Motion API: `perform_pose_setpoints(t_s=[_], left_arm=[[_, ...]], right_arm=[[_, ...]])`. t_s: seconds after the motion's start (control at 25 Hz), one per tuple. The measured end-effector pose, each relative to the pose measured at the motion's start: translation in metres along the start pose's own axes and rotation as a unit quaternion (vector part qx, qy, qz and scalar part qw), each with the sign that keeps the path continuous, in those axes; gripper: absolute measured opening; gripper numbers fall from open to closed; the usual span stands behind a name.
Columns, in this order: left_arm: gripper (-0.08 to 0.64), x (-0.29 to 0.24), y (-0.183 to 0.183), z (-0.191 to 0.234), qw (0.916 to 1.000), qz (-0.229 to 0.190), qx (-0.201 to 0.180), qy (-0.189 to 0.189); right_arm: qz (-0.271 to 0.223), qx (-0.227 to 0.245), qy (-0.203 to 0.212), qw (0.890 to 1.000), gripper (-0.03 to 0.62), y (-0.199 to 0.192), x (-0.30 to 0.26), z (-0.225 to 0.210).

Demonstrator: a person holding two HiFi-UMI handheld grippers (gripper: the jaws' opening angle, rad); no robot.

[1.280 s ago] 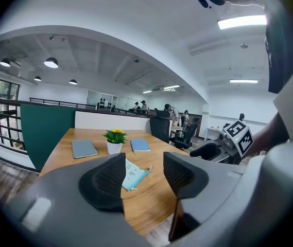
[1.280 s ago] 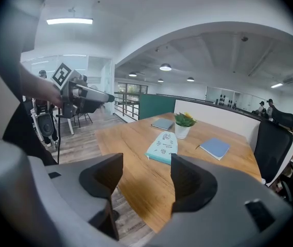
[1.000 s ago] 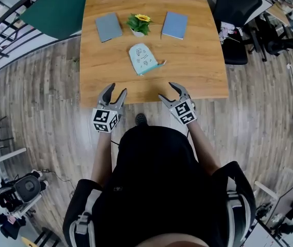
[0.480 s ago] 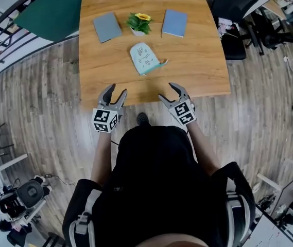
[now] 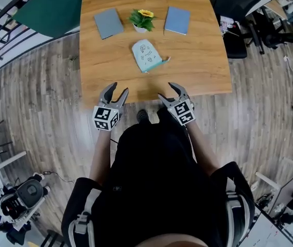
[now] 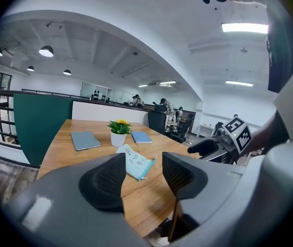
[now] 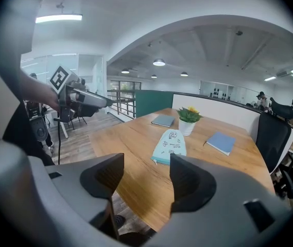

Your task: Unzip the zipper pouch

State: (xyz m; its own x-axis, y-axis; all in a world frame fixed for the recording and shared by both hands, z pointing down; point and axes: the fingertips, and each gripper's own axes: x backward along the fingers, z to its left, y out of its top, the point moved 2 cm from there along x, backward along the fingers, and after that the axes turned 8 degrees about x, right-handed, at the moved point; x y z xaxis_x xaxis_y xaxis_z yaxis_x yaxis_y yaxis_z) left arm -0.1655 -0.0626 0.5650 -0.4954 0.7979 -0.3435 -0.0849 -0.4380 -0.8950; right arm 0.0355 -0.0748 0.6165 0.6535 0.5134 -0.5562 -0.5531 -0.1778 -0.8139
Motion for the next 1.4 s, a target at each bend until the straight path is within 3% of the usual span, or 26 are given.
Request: perform_pose_setpoints(t_s=[0.28, 0.68, 1.4], left_arm=[[0.209, -0.004, 0.004, 0.006, 0.9999, -0.007, 0.008, 0.013], [0.209, -0.030, 0.001, 0.021, 0.9982, 0.003, 0.051, 0.031], [0.199, -0.117, -0.052, 0.032, 0.9856, 0.081, 0.145, 0.031]], right_arm=[[-0.001, 0.017, 0.023, 1.000, 0.279, 0.007, -0.014, -0.007], [-0.002, 0.031, 0.048, 0.998, 0.276, 0.018, -0.037, -0.039], [0.034, 0.012, 0.084, 0.996, 0.273, -0.012, -0.064, -0.075]])
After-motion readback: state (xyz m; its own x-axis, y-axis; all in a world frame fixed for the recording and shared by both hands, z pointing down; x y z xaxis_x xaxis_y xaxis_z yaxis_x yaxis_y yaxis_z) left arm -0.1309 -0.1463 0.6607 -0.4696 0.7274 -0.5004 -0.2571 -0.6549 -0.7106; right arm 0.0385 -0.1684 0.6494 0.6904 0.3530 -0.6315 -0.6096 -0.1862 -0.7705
